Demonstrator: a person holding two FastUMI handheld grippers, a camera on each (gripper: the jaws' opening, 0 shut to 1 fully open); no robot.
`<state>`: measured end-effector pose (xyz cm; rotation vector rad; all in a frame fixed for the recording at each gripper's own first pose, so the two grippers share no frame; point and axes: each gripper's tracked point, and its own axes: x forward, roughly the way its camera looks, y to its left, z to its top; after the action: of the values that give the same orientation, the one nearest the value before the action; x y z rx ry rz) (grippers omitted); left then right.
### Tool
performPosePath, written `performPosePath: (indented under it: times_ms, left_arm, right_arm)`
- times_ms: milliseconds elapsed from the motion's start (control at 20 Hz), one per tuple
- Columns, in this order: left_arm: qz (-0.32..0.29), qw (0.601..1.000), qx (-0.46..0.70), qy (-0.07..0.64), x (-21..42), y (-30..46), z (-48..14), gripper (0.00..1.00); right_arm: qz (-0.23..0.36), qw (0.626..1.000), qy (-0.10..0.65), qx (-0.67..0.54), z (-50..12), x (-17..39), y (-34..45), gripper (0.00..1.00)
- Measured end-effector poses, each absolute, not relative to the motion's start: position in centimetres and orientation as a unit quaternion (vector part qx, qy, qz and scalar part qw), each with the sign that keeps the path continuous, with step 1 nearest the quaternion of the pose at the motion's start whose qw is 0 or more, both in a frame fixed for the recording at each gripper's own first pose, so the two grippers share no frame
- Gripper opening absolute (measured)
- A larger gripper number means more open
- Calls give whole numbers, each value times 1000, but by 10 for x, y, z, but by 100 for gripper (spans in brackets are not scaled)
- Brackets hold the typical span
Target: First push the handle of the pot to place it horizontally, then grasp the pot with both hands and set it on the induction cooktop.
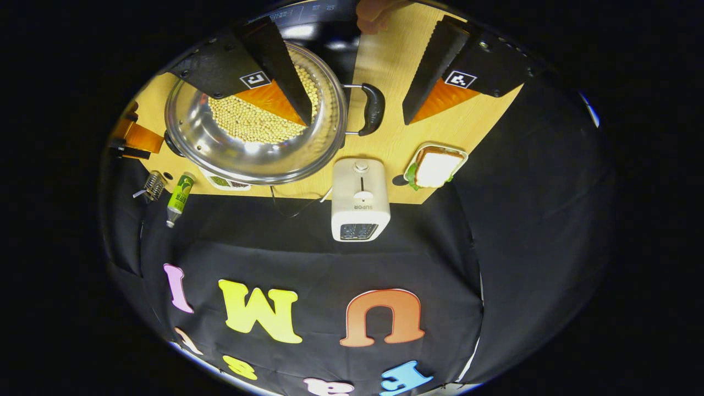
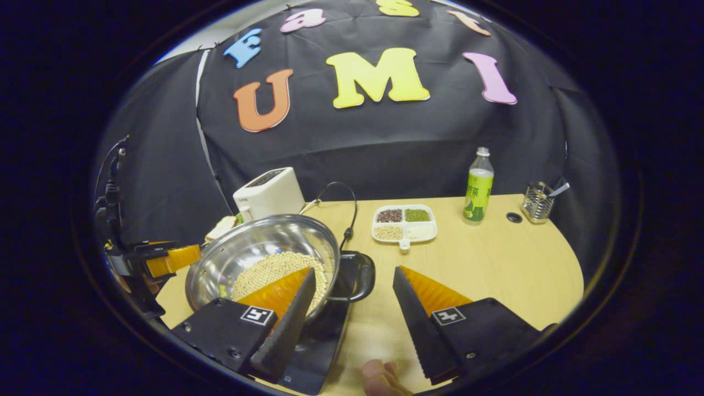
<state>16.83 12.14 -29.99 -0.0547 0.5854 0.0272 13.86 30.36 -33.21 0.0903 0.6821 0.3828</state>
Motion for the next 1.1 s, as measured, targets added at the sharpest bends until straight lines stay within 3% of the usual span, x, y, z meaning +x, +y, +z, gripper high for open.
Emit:
performPosePath:
  times_ms: [350, 400, 1100]
  left_arm:
    - [16, 971, -26, 237, 126, 93, -258, 98]
    - [16, 972, -27, 231, 119, 88, -252, 98]
    - [-10, 987, -69, 142, 36, 29, -171, 96]
  right_arm:
    - [173, 939, 295, 40, -297, 97, 260, 90]
    - [171, 941, 290, 41, -294, 90, 253, 99]
    - [114, 971, 199, 61, -200, 11, 124, 97]
